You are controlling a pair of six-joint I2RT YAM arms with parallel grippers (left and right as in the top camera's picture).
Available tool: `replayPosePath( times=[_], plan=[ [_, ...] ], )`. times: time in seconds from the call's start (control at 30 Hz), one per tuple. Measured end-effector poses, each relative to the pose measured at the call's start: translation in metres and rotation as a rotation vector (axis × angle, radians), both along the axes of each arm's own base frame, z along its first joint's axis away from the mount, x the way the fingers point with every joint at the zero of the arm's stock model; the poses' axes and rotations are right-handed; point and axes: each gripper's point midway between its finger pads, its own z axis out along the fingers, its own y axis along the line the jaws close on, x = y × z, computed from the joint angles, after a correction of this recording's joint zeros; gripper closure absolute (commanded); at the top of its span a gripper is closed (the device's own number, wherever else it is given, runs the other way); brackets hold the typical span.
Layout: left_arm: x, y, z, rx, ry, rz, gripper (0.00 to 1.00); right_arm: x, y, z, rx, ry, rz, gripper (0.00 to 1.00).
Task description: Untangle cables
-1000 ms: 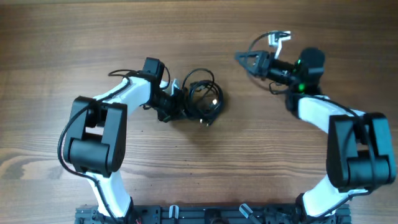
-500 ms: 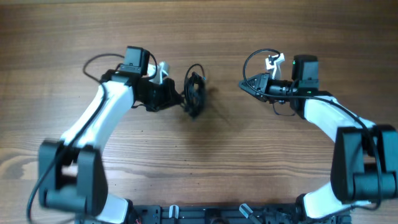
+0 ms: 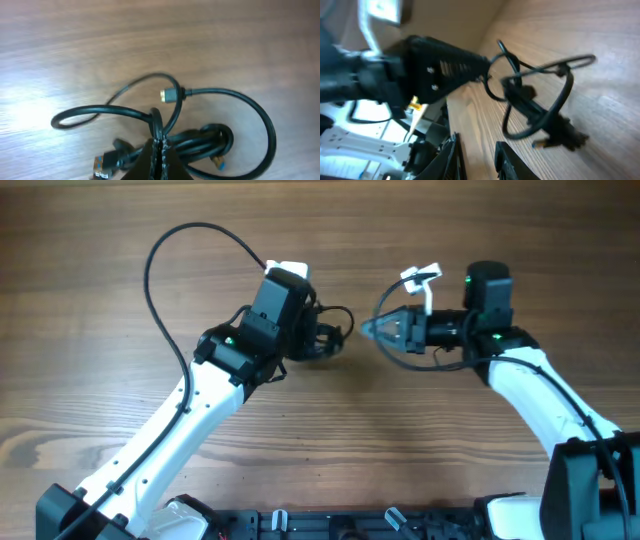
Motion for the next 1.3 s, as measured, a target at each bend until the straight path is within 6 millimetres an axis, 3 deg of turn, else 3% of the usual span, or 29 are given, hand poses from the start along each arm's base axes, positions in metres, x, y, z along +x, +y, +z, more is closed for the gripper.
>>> replayPosePath(
  times=[0.13,0.27,0.37,0.47,0.53,0.67,0.8,0.87,0.93,1.03,1.1,1.13,1.2,1.23,1.3],
  plan=[
    [0.003,0.011,0.002,0.020,-0.016,0.068,0.96,0.002,0.021,-0.046,-0.225,0.158,-0.153,0.69],
    [0.006,0.020,0.000,-0.022,0.005,0.137,0.96,-0.001,0.015,-0.090,-0.472,0.226,-0.305,0.69],
    [0.004,0.019,-0.002,-0.041,0.026,0.137,0.96,0.003,0.011,-0.104,-0.543,0.226,-0.359,0.69],
    [-0.003,0.019,-0.007,-0.045,0.068,0.127,0.96,0.006,0.010,-0.098,-0.497,0.230,-0.344,0.68],
    [-0.006,0.019,-0.011,-0.075,0.109,0.096,0.96,0.009,0.017,-0.073,-0.348,0.194,-0.248,0.69],
    [-0.014,0.015,-0.005,-0.267,0.203,-0.162,0.96,-0.010,0.035,-0.026,-0.112,0.126,-0.029,0.69],
    [-0.045,0.001,-0.005,-0.381,0.275,-0.475,0.96,-0.026,0.045,0.013,0.045,0.030,0.132,0.63],
    [-0.047,-0.004,-0.008,-0.401,0.278,-0.529,0.96,-0.020,0.045,0.014,0.040,0.016,0.108,0.62],
    [-0.038,-0.006,-0.031,-0.407,0.335,-0.507,0.96,-0.011,0.044,0.009,0.012,0.021,0.053,0.62],
    [0.000,0.001,-0.049,-0.380,0.305,-0.343,0.87,-0.001,0.046,0.002,-0.032,0.021,-0.015,0.63],
    [0.027,0.002,-0.038,-0.406,0.226,-0.245,0.91,-0.002,0.055,-0.005,-0.057,0.022,-0.023,0.63],
    [0.030,0.004,-0.038,-0.413,0.228,-0.206,0.92,-0.003,0.058,-0.009,-0.066,0.027,-0.022,0.63],
    [0.020,0.005,-0.046,-0.403,0.299,-0.153,0.94,-0.004,0.058,-0.017,-0.086,0.059,-0.031,0.62],
    [-0.001,0.004,-0.063,-0.353,0.403,-0.120,0.95,-0.004,0.056,-0.021,-0.100,0.076,-0.037,0.62],
    [-0.021,0.002,-0.081,-0.281,0.493,-0.101,0.96,-0.006,0.053,-0.028,-0.123,0.092,-0.038,0.62]
  ],
)
